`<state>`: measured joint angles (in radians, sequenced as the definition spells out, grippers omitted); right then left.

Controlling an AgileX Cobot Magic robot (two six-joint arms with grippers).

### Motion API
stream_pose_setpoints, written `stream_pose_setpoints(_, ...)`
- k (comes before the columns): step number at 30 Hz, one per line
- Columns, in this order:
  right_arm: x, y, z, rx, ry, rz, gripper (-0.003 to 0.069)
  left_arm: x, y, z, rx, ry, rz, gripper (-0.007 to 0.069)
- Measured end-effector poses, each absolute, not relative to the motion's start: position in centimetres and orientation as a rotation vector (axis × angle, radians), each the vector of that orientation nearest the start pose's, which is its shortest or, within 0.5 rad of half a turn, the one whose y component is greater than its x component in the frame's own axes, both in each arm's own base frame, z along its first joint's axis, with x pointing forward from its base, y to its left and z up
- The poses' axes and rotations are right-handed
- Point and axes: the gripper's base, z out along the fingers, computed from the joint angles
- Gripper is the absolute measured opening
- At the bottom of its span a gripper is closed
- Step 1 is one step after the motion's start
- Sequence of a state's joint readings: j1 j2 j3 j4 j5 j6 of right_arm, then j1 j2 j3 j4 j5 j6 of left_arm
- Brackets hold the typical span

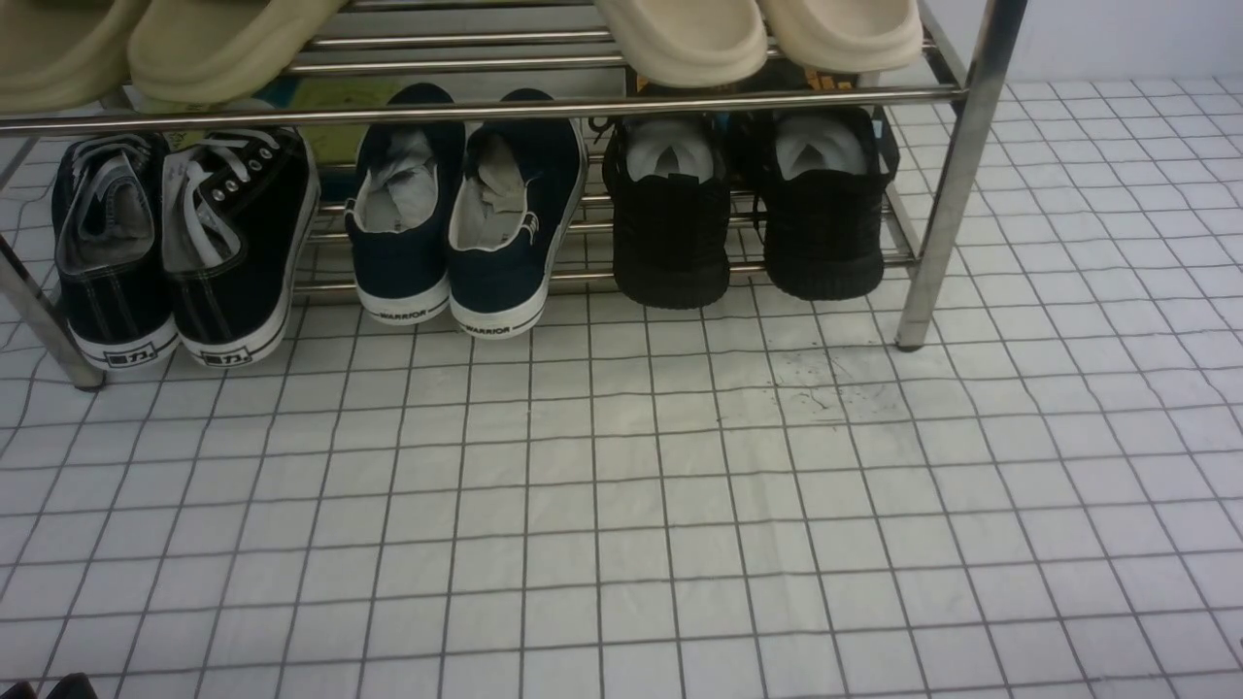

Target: Take the shoes off the shelf with your hand from the white checkered tablecloth.

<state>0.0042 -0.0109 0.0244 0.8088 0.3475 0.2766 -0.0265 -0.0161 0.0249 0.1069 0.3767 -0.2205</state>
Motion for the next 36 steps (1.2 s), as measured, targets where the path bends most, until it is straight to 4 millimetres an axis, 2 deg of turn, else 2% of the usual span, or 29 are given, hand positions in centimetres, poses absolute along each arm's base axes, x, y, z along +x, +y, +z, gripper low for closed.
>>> stream_pose_setpoints(2,5.2,2.4,18.5,0.716,1.692,0.969,0.0233,5.2,0.2,17.2,-0.115,1.864,-0.065,0.0240)
stream_pose_setpoints(4,5.0,2.4,20.1,0.561,1.690,0.879,0.0209,5.2,0.2,17.2,-0.115,1.864,-0.065,0.0240)
stream_pose_setpoints(5,4.9,2.4,20.3,0.557,1.683,0.880,0.0205,5.2,0.2,17.2,-0.115,1.864,-0.065,0.0240)
stream_pose_setpoints(7,4.5,2.3,24.2,0.346,1.618,0.727,0.0141,5.2,0.2,17.2,-0.115,1.864,-0.065,0.0240)
stream_pose_setpoints(10,4.8,2.2,28.4,0.207,1.609,0.582,0.0030,5.2,0.2,17.2,-0.115,1.864,-0.065,0.0240)
stream_pose_setpoints(11,5.5,2.3,29.8,0.176,1.643,0.552,0.0000,5.2,0.2,17.2,-0.115,1.864,-0.065,0.0240)
stream_pose_setpoints(14,7.1,2.5,31.5,0.118,1.775,0.515,-0.0008,5.2,0.2,17.2,-0.115,1.864,-0.065,0.0240)
stream_pose_setpoints(16,10.2,3.1,32.2,0.035,2.086,0.505,-0.0001,5.2,0.2,17.2,-0.115,1.864,-0.065,0.0240)
stream_pose_setpoints(19,13.7,3.4,31.6,-0.034,2.389,0.511,0.0000,5.2,0.2,17.2,-0.115,1.864,-0.065,0.0240)
stream_pose_setpoints(20,13.9,3.5,31.7,-0.053,2.412,0.514,0.0000,5.2,0.2,17.2,-0.115,1.864,-0.065,0.0240)
stream_pose_setpoints(24,18.5,5.2,29.7,-0.282,2.674,0.663,0.0000,5.2,0.2,17.2,-0.115,1.864,-0.065,0.0240)
stream_pose_setpoints(27,20.5,8.1,29.0,-0.469,2.703,0.825,0.0000,5.2,0.2,17.2,-0.115,1.864,-0.065,0.0240)
stream_pose_setpoints(29,21.4,10.6,28.7,-0.604,2.712,0.879,0.0000,5.2,0.2,17.2,-0.115,1.864,-0.065,0.0240)
stream_pose_setpoints(30,21.9,11.2,28.7,-0.631,2.715,0.885,0.0000,5.2,0.2,17.2,-0.115,1.864,-0.065,0.0240)
stream_pose_setpoints(33,23.4,15.4,28.9,-0.843,2.740,0.785,0.0001,5.2,0.2,17.2,-0.115,1.864,-0.065,0.0240)
stream_pose_setpoints(36,25.0,18.1,29.5,-0.949,2.721,0.587,0.0004,5.2,0.2,17.2,-0.115,1.864,-0.065,0.0240)
